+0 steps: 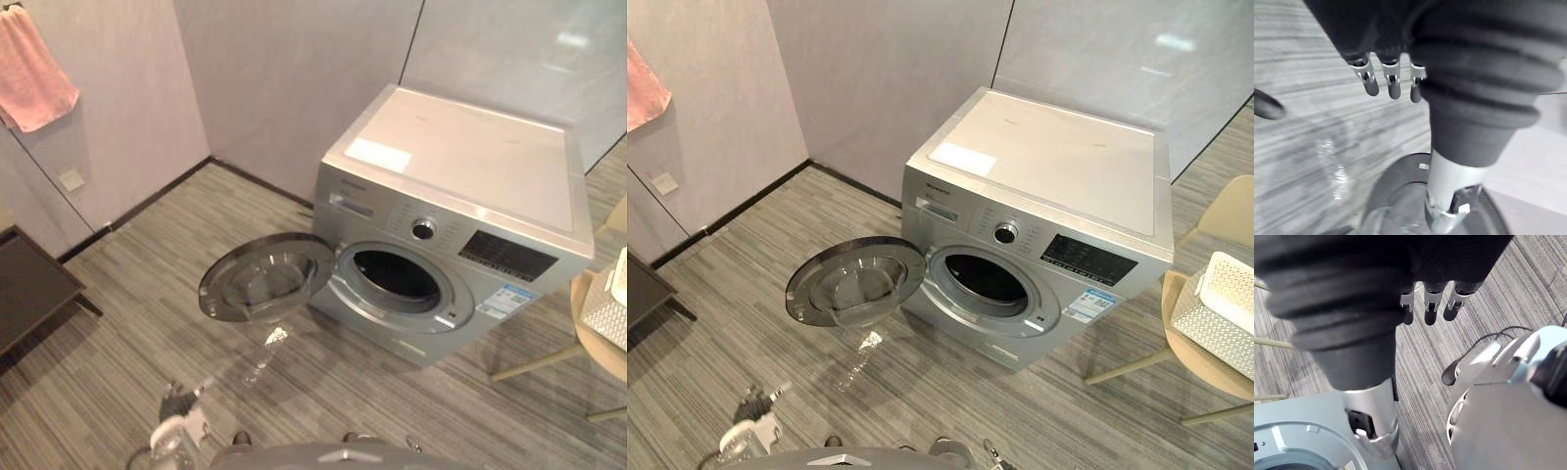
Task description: Pick up the laundry basket with both hands and put the clothes into the washing machine.
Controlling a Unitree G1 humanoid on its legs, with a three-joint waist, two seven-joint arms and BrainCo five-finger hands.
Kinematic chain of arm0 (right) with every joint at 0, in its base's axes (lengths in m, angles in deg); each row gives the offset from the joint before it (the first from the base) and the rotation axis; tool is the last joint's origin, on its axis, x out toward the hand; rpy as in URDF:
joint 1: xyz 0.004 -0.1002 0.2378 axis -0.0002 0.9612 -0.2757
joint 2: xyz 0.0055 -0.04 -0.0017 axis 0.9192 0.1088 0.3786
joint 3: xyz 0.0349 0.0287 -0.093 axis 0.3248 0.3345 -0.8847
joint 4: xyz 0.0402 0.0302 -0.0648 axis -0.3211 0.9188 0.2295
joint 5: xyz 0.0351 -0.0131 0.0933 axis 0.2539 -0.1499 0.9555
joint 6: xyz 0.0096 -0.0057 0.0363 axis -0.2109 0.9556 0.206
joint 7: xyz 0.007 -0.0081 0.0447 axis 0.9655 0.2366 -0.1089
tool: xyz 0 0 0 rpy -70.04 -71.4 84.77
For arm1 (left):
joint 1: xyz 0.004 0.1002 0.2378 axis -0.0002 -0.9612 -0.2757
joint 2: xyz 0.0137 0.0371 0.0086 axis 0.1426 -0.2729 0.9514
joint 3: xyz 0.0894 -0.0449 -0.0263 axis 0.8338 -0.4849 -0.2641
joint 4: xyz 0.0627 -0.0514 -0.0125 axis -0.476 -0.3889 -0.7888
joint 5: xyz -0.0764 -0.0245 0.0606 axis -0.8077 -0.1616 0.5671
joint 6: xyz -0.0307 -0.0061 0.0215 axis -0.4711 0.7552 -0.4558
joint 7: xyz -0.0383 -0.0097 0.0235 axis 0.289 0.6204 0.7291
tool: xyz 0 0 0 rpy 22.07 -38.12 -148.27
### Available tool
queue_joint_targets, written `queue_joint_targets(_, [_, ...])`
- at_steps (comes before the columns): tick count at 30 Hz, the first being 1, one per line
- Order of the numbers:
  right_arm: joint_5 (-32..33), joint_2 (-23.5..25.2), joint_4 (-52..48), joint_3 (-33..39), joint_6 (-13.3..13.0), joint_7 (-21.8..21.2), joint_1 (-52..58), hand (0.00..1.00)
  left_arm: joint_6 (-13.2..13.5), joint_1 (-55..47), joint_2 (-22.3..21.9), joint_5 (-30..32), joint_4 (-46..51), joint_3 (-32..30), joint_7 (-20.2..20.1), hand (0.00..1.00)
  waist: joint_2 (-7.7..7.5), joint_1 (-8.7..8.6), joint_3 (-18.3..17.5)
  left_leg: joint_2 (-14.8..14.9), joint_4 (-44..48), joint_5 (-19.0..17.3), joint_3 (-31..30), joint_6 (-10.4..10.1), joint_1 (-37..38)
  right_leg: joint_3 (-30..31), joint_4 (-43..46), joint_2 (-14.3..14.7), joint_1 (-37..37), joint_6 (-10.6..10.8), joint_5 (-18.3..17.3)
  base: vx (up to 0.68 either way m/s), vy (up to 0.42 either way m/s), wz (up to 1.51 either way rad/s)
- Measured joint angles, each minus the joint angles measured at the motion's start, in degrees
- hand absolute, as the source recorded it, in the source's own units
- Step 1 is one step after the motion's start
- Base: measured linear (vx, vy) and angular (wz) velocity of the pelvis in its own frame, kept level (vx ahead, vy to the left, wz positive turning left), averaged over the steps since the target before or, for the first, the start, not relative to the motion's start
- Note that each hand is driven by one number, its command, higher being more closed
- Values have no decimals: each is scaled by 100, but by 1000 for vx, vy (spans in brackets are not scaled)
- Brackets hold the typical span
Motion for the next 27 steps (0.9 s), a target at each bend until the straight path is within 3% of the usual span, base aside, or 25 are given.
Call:
queue_joint_targets(6, [-2,48,-80,63,31,-138,245,0,38,521,653,152,235,-527,103,0,65,-106,-81,-14,-77,-44,119,7,96,21,-137,-7,77,8,8,66,24,-9])
queue_joint_targets(9, [-5,-17,-53,364,73,-235,179,0,33,1101,1387,412,-185,-689,114,0,79,-102,-71,13,-56,-135,333,-22,80,196,-320,45,6,-16,73,61,20,-39])
queue_joint_targets(11, [-5,-121,52,608,80,-344,14,0,21,1619,1965,513,-752,-794,89,0,71,-124,-37,19,99,-204,529,-5,-120,344,-446,60,-190,33,324,54,22,-50])
queue_joint_targets(13, [3,-156,74,863,84,-362,-237,0,-41,2458,2645,582,-1432,-796,75,0,15,-160,181,33,470,-349,634,-10,-512,476,-642,56,-408,211,793,44,33,-28])
queue_joint_targets(16, [27,-224,260,917,76,-371,-529,0,-114,3472,3276,705,-1909,-673,77,0,-72,-224,436,94,919,-499,637,-8,-1069,492,-809,88,-682,173,1020,-5,9,-8])
queue_joint_targets(18, [291,-221,247,817,72,-374,-799,0,-137,4534,3768,809,-2183,-268,82,0,-90,-235,807,254,1458,-642,636,8,-1657,502,-920,196,-997,59,1330,-56,-14,-8])
queue_joint_targets(22, [800,-76,-323,115,-49,-376,-851,0,-135,5650,3959,928,-2188,186,81,0,-262,-170,1087,643,2222,-941,713,-8,-2491,669,-992,434,-1555,60,1782,-116,2,-36])
queue_joint_targets(27, [1161,89,-1067,-811,-212,-369,-831,0,-166,6082,3555,899,-2359,648,77,0,-427,-41,1190,1205,3183,-1376,1043,54,-3327,1034,-1283,792,-2106,74,2500,-140,51,-59])
